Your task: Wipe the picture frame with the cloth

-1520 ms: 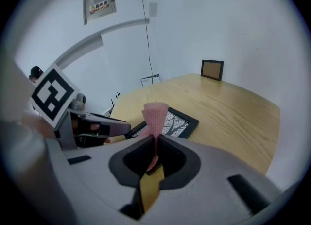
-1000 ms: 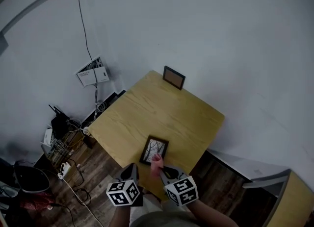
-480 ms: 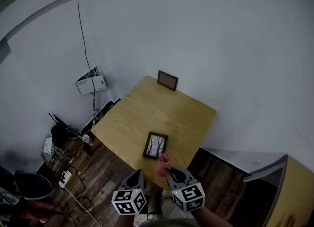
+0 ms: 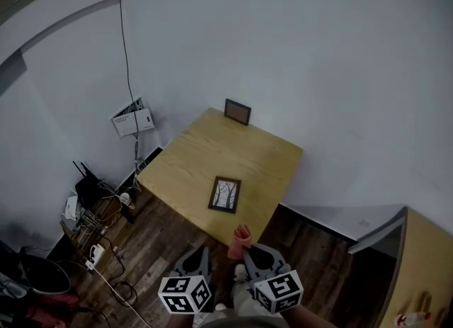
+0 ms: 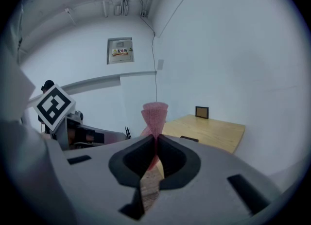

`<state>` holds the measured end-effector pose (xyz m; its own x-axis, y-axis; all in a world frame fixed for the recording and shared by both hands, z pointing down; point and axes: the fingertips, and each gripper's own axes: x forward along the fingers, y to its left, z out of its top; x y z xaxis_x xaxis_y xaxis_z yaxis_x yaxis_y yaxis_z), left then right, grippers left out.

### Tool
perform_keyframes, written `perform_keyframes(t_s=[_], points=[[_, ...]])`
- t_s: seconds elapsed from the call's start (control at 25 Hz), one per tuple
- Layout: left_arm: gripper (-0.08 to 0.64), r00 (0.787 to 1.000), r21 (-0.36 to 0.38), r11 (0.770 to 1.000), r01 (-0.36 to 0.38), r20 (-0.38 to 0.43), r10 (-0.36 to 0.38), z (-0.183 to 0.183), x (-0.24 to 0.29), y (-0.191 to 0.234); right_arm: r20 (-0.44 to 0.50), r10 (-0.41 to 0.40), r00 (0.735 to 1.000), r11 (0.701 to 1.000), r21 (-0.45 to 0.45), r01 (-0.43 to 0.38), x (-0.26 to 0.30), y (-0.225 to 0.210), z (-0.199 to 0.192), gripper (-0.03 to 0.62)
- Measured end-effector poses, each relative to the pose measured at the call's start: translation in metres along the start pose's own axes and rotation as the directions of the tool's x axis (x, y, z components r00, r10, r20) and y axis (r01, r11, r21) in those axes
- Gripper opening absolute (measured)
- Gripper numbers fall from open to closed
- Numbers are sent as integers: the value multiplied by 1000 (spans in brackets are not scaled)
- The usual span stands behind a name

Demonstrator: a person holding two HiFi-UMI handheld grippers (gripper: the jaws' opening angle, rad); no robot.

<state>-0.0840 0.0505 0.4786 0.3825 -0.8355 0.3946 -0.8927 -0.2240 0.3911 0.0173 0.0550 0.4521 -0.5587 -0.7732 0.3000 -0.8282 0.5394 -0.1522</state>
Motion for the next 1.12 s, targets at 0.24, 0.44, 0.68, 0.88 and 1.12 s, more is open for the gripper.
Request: perform_keyframes(t_s=[0.24, 0.44, 0.68, 0.88, 1.12], points=[[3, 999, 3, 1000, -8, 36, 8, -7, -35, -2, 17, 2, 1000, 1000, -26, -2, -25, 20, 0, 15], [3, 999, 15, 1000, -15, 43, 14, -14, -51, -2, -7, 2, 1000, 1000, -16, -2, -30, 32, -2, 15], [3, 998, 25, 999, -20, 56, 18, -13, -59, -1, -1, 5, 1000, 1000, -19, -5, -31, 39, -5, 15], [3, 997, 28, 999, -17, 72, 15, -9, -61, -2, 28, 11, 1000, 1000, 2, -11, -30, 42, -4, 15], [3, 998, 37, 999, -2, 70, -1, -10, -59, -5, 28, 13, 1000, 1000, 0, -13, -30, 42, -6, 15]])
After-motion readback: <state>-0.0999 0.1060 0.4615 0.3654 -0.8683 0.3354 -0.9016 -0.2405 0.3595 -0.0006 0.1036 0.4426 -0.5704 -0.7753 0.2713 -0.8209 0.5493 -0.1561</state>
